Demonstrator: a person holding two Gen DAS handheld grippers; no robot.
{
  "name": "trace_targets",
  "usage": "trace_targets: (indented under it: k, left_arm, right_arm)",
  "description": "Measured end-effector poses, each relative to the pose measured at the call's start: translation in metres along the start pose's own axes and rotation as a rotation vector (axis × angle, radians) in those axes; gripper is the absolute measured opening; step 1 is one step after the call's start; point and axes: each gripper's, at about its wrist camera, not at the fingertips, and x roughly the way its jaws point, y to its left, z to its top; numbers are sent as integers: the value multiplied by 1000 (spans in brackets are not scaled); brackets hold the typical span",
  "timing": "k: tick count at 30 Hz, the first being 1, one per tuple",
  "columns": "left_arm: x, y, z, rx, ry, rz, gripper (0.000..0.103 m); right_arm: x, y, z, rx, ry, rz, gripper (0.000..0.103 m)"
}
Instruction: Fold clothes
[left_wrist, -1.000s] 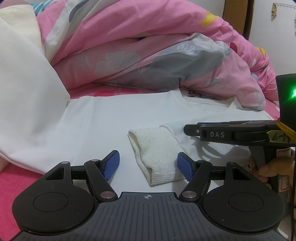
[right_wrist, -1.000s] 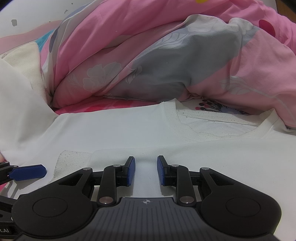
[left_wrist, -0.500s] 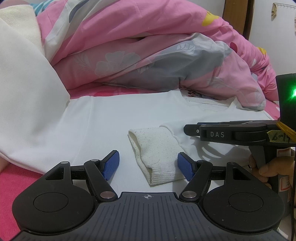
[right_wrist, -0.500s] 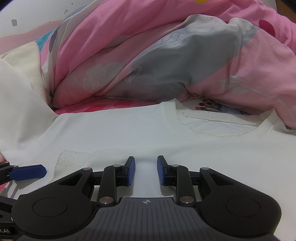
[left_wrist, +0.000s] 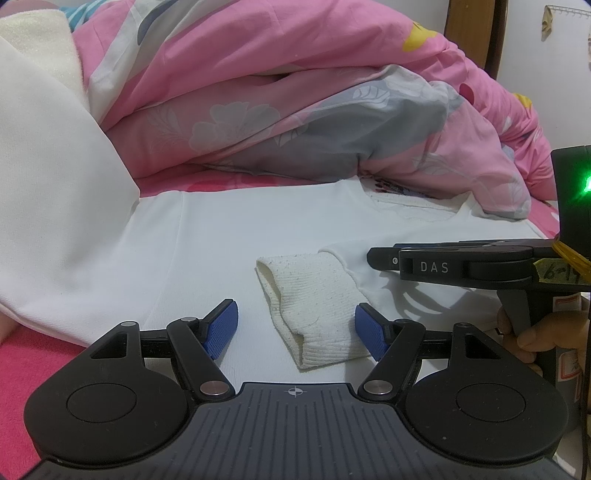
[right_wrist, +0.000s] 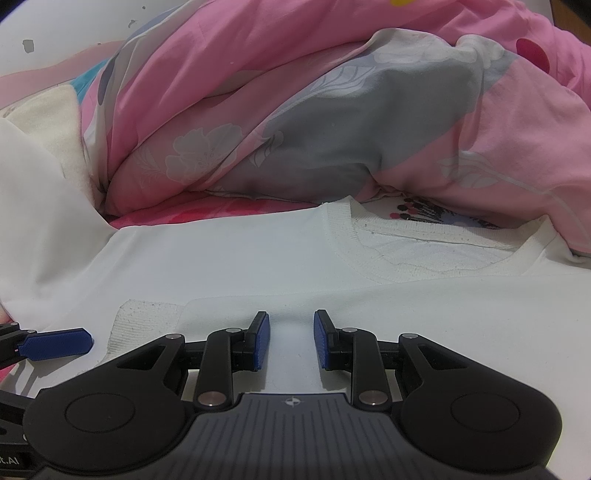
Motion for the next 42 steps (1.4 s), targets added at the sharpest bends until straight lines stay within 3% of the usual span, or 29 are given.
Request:
trace_targets:
  k: [12, 17, 22, 28, 33, 38, 42]
  left_arm:
    - [-11, 4, 1, -36, -46, -11, 71]
    - [-37, 23, 7, -128, -173, -6, 71]
    - [-73, 59, 9, -277, -341, 100, 71]
    - [-99, 104, 5, -437, -430, 259, 71]
    - [-110, 132, 4, -501, -471, 311, 71]
    - [-120, 143, 4, -516, -537, 356, 71]
    - [-124, 146, 6, -505, -561, 371, 71]
  right_arm:
    - [0, -4, 0, 25, -1, 17, 28]
    - [0, 0, 2, 15, 12, 3, 28]
    - [-9, 23, 26, -38, 67, -54, 30]
    - [-57, 99, 93, -173, -64, 38, 33]
    - [-86, 194, 144, -358, -147, 183, 37]
    - [-88, 285, 166, -515, -167, 333, 38]
    - [-81, 349, 170, -658, -209, 415, 58]
